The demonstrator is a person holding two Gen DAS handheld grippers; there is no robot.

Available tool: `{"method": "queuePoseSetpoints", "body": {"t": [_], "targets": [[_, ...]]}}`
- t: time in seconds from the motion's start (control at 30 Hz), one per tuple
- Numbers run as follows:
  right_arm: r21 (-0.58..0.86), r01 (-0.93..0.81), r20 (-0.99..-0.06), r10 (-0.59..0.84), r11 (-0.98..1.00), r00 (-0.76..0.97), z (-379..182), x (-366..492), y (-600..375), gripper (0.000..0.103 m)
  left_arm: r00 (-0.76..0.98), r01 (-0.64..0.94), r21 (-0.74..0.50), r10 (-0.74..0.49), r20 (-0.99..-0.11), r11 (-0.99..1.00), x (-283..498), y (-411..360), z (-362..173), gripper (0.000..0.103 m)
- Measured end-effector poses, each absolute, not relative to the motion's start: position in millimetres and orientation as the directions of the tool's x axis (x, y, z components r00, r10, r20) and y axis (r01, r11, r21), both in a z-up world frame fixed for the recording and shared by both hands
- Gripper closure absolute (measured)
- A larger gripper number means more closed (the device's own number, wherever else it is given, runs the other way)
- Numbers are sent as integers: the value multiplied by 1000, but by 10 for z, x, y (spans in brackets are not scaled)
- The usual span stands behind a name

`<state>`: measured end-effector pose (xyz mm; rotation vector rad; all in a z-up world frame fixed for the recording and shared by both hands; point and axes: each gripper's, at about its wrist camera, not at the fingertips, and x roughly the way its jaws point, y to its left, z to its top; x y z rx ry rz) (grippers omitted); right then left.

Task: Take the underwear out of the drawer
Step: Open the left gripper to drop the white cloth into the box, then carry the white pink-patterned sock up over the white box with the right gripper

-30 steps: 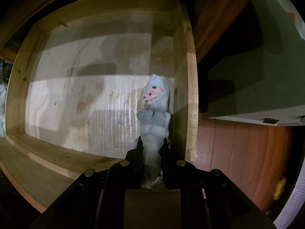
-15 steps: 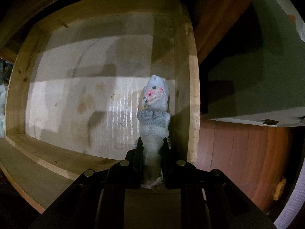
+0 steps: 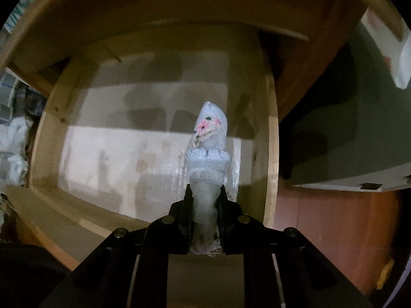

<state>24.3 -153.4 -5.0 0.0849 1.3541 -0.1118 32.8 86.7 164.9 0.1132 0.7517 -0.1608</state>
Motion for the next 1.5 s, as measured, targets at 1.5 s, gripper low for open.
{"method": "queuePoseSetpoints", "body": {"t": [1.5], "targets": [[-102, -37, -801, -60, 994, 596, 2975, 1024, -798, 88, 635, 98, 79, -1, -773, 992, 555, 920, 969, 26]]}}
